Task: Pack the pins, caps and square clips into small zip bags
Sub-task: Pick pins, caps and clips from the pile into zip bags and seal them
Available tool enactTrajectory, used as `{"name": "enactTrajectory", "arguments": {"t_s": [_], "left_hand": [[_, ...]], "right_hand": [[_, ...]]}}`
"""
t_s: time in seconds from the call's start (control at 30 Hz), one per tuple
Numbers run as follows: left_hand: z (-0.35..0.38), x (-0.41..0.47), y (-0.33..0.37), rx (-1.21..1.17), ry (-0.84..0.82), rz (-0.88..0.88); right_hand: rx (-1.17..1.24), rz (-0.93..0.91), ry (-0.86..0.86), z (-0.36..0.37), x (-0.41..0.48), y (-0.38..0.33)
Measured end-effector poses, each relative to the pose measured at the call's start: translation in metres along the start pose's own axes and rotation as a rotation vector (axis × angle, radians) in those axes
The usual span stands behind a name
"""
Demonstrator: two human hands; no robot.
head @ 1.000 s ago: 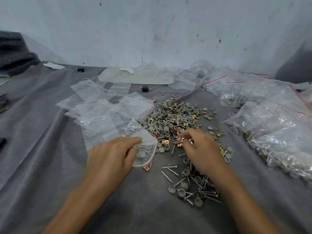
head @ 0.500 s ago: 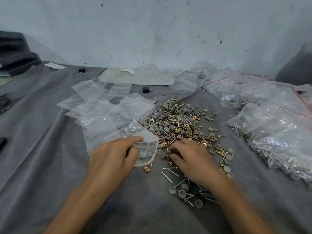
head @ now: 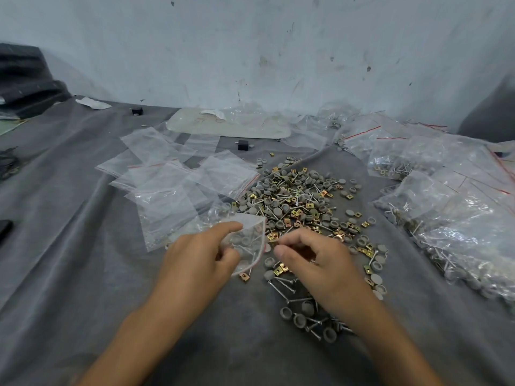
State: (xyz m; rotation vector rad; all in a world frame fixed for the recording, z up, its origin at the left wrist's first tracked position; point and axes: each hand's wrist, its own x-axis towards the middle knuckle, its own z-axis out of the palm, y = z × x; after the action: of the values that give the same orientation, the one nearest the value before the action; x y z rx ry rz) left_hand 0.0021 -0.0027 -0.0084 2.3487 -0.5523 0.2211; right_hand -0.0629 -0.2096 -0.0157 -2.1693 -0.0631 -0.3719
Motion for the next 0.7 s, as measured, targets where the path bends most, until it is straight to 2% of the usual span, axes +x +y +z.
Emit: {"name": "enactTrajectory", "arguments": {"t_s": [0.13,0.3,0.5,0.7], "left_hand": [[0.006,-0.002,0.000,-0.098,-0.118,0.020],[0.005,0.001,-0.007,-0.063,-0.050,0.063],[0.004,0.001,-0.006,0.045,-0.003,0.043],[0.005,0.001,-0.008,0.039,-0.010,0.034]], "right_hand": [[-0.080,-0.056,-0.018,0.017,0.001,-0.006],[-0.058,0.008,0.080,-0.007,0.004,0.004],[-0.496,0.070,-0.119,-0.009,0.002,0.018],[-0.606,0.107,-0.205,0.002,0.004,0.013]]}}
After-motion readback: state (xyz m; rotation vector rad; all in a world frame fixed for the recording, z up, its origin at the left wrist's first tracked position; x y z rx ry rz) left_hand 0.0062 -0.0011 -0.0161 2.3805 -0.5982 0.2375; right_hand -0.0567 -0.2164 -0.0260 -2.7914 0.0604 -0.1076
